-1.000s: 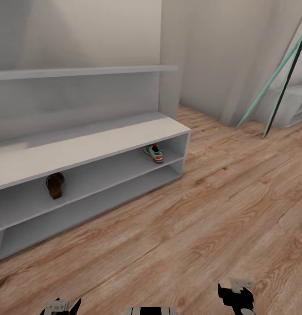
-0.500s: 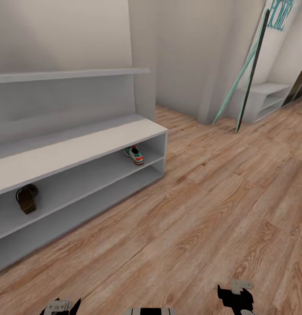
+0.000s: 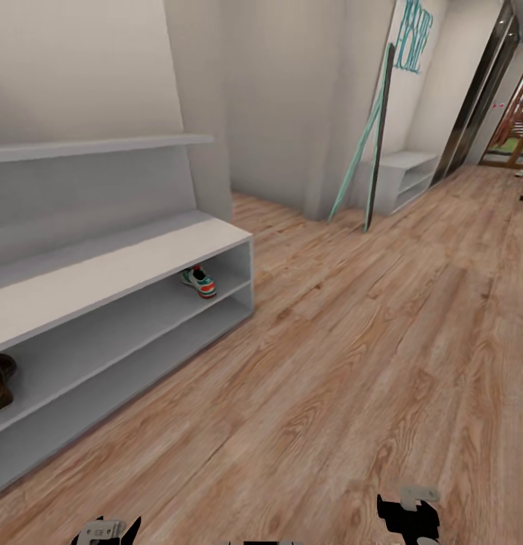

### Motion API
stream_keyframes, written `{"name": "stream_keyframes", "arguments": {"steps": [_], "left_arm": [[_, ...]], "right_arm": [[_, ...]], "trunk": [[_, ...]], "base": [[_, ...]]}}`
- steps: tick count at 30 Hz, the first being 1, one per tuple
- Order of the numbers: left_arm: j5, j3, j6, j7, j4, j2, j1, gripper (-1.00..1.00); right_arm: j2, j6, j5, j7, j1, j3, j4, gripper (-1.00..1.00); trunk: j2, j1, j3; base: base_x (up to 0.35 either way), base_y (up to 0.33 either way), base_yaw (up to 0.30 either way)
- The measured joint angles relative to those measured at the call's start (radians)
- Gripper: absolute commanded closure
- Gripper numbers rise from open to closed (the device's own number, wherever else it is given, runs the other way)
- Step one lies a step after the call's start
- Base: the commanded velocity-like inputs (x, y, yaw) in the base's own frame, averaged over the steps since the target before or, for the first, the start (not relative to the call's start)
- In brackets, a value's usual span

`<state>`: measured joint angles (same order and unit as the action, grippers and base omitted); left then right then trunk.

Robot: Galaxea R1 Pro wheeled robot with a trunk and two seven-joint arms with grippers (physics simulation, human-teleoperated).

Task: Pick up the two gym shoes and the two sandals from the corridor floor and place them onto the hallstand (shoe rack) in the corridor, making sure they are on the rack and not on the floor. Arrange them so the two gym shoes are next to each other and the two sandals are next to each other.

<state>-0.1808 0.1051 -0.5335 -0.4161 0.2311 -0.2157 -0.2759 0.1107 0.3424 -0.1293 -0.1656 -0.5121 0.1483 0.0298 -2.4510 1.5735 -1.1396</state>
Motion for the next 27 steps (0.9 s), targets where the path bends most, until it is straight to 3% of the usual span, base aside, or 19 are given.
{"name": "stream_keyframes", "arguments": {"steps": [18,27], "left_arm": [[0.0,0.0,0.0,0.0,0.0,-0.001,0.0,-1.0],[0.0,0.001,0.0,0.0,0.0,0.0,0.0,-1.0]], "right_arm": [[0.0,0.001,0.0,0.0,0.001,0.0,0.001,-1.0],[0.0,0.001,0.0,0.0,0.001,0.0,0.001,-1.0]], "trunk": [[0.126,-0.069,0.056],[0.126,-0.069,0.056]], "base": [[0.0,0.0,-0.3],[0.0,0.0,-0.3]]}}
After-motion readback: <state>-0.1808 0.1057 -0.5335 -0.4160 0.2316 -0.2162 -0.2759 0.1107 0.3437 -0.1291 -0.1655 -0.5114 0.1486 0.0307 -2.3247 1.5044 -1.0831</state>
